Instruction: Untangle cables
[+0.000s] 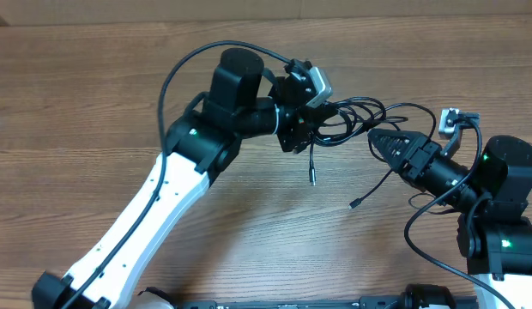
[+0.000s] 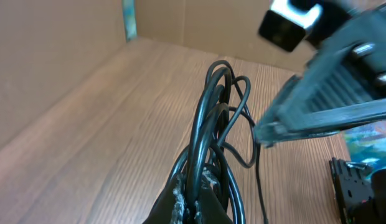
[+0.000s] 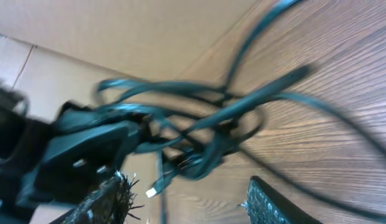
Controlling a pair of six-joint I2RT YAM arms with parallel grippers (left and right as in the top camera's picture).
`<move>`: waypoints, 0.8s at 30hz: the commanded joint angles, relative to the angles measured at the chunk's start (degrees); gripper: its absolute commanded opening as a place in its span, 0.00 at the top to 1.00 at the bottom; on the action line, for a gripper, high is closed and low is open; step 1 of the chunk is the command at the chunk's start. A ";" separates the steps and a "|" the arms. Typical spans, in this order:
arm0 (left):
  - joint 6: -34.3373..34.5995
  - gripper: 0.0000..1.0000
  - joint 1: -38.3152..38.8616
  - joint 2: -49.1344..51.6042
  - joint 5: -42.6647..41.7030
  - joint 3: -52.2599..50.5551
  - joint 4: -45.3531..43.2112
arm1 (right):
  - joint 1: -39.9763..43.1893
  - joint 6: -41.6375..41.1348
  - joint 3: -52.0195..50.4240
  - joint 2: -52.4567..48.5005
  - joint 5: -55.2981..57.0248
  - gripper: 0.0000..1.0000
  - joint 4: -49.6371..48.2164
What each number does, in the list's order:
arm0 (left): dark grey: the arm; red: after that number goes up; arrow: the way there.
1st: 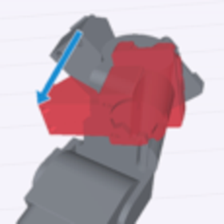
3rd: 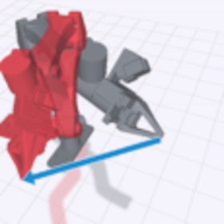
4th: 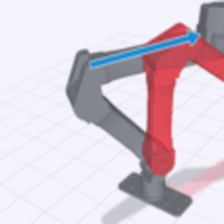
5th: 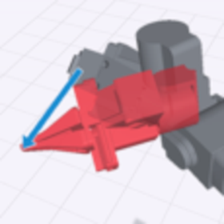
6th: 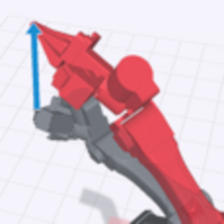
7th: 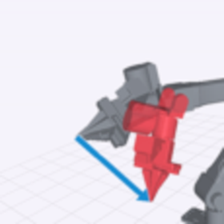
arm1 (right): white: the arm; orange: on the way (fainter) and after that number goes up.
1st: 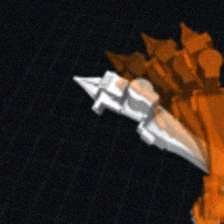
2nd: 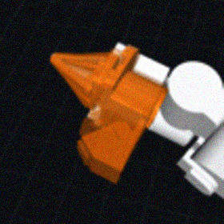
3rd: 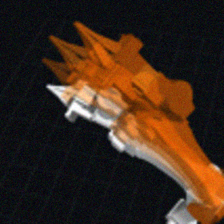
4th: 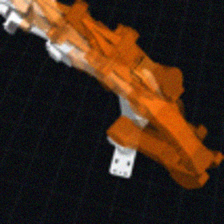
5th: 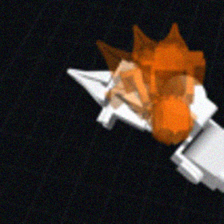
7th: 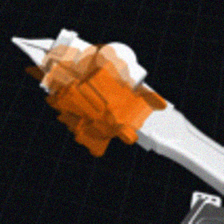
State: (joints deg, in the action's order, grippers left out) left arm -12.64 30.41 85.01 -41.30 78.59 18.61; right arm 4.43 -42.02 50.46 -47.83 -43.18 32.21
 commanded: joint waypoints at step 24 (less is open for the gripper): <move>-6.21 0.96 0.42 -5.42 8.46 1.25 7.80 | 0.15 -1.46 0.63 0.48 1.07 0.43 -0.02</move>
State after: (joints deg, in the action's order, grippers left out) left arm -18.02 30.41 80.38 -35.20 78.65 26.65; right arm 4.43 -43.48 50.46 -47.83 -41.58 32.45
